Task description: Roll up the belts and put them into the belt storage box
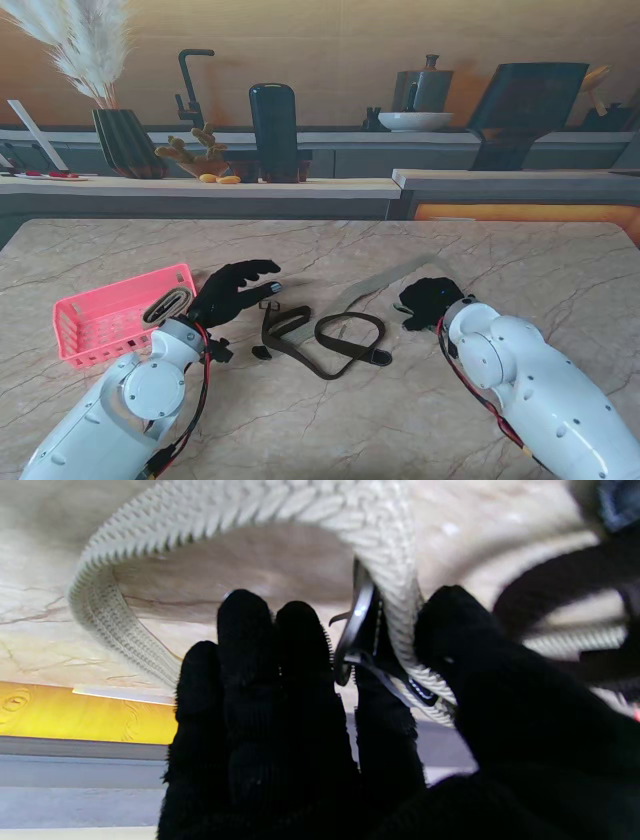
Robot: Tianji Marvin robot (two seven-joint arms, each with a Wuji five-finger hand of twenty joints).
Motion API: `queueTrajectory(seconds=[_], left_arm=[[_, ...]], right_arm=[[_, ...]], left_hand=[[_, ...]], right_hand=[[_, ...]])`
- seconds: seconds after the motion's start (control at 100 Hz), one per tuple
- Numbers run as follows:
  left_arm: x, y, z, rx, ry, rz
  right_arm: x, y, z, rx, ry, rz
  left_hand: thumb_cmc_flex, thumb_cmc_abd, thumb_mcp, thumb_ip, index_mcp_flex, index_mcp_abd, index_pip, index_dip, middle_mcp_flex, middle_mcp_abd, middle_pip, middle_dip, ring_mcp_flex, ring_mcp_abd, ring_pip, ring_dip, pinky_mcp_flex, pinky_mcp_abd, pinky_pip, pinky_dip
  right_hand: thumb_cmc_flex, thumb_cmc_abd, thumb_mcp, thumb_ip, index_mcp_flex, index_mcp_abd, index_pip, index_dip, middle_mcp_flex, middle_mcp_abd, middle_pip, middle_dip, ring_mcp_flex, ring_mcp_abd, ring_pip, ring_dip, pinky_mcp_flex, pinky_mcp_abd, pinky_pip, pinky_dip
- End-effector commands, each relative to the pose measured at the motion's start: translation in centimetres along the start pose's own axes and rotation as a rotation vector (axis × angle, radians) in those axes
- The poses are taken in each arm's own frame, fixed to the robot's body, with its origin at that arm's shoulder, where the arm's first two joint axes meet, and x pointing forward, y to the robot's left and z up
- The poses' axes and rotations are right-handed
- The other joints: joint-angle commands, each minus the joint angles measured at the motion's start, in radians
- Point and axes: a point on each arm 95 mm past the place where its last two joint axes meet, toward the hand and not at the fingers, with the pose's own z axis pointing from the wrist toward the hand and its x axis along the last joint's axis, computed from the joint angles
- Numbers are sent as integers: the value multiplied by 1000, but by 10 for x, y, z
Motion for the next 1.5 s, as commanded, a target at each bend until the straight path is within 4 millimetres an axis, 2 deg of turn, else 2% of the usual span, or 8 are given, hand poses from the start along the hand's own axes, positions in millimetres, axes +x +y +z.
queueTrajectory(seconds=[0.0,0.2,0.57,0.81,1.0,1.14,1.27,1.49], left_arm=[[1,4,0,-4,4,2],[3,9,5,-21,21,7],[17,30,23,-69,74,-35],[30,39,27,-37,127,-32],[34,43,27,-38,134,-54],[35,48,28,-56,128,-102],[38,51,28,-66,132,-167],[47,55,29,-64,125,-273]], right_arm=[[15,9,-3,-43,24,14],[26,34,-22,-192,44,222],[54,77,-48,-426,212,448],[73,84,-47,-465,297,511],[89,83,-36,-453,322,641],[97,84,-30,-458,324,684],[101,84,-27,-459,328,711],[106,80,-23,-450,340,774]], left_hand=[[31,-6,7,33,-2,-40,21,8,8,-39,-9,0,6,-33,6,12,-2,5,27,17],[35,-17,21,36,-35,-42,27,11,-16,-52,1,6,-13,-57,-2,10,-8,-15,27,21],[-9,-51,126,37,-150,-54,42,0,-176,-79,-7,-18,-126,-105,-49,-16,-69,-79,-46,32],[-32,-67,171,40,-271,-62,38,-2,-274,-94,-7,-25,-178,-131,-68,-25,-99,-105,-94,24],[-81,-93,228,32,-267,-46,58,-8,-278,-94,3,-32,-178,-132,-65,-25,-101,-103,-106,36],[-124,-128,226,30,-281,-33,19,-33,-299,-95,-11,-43,-184,-138,-75,-31,-105,-104,-123,30],[-186,-176,286,21,-294,-19,-22,-70,-316,-96,-26,-59,-187,-143,-91,-39,-105,-107,-144,27],[-227,-222,374,11,-322,-4,-53,-100,-336,-95,-35,-70,-190,-148,-102,-44,-107,-109,-165,33]], right_hand=[[68,70,32,-20,66,-99,48,9,45,3,-3,-1,-5,11,-1,6,-19,23,-10,17],[49,78,27,-21,63,-131,47,16,16,-12,-20,0,-42,8,-32,-5,-46,29,-35,11],[-41,120,21,8,69,-215,44,-6,-299,-23,71,95,-332,-57,12,48,-169,-40,-90,45],[-83,135,39,20,78,-225,69,-51,-304,-18,274,255,-332,-81,280,223,-159,-75,-6,130],[-92,171,4,20,48,-261,62,-59,-314,-18,248,258,-343,-81,263,232,-171,-84,-5,143],[-101,222,-58,25,9,-314,58,-55,-361,-30,133,183,-386,-88,122,150,-206,-74,-61,132],[-115,291,-143,31,-47,-395,41,-32,-432,-54,-93,11,-444,-112,-206,-69,-281,-24,-234,44],[-100,348,-233,38,-97,-435,26,-23,-505,-56,-247,-99,-546,-110,-593,-310,-353,22,-502,-72]])
